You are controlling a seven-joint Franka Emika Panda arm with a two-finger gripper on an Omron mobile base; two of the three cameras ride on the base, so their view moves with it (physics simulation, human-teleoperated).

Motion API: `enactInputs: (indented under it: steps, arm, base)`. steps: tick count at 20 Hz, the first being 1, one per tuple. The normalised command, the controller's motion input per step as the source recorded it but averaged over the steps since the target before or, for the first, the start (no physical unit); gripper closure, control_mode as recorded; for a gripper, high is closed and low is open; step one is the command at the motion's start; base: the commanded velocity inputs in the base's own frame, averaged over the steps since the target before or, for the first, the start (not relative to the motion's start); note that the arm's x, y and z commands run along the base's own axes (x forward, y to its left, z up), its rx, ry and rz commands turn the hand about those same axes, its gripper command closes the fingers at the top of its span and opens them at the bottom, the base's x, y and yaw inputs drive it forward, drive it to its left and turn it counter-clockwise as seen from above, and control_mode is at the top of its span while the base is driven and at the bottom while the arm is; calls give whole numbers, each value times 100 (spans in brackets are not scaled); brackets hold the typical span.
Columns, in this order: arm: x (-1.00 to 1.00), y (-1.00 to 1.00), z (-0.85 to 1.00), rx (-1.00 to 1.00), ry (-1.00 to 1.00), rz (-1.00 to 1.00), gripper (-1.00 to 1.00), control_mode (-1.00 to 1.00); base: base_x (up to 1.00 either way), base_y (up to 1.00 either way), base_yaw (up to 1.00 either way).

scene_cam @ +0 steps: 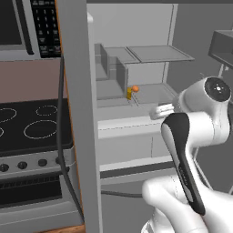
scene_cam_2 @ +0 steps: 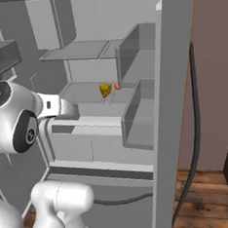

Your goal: Pick the cheese from the fridge and the cheese grater from the cabinet and place them next to the salad bowl.

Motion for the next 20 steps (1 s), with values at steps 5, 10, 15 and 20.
enactInputs:
  steps: [5,10,15,20]
  arm:
    - [-3,0,8,0,-2,0,-100,100]
    - [0,0,0,0,0,0,-100,100]
    - [0,0,0,0,0,0,-100,100]
    - [0,0,0,0,0,0,-100,100]
  base:
    - [8,-21,0]
    - [35,-36,0]
    - [85,21,0]
    - [100,5,0]
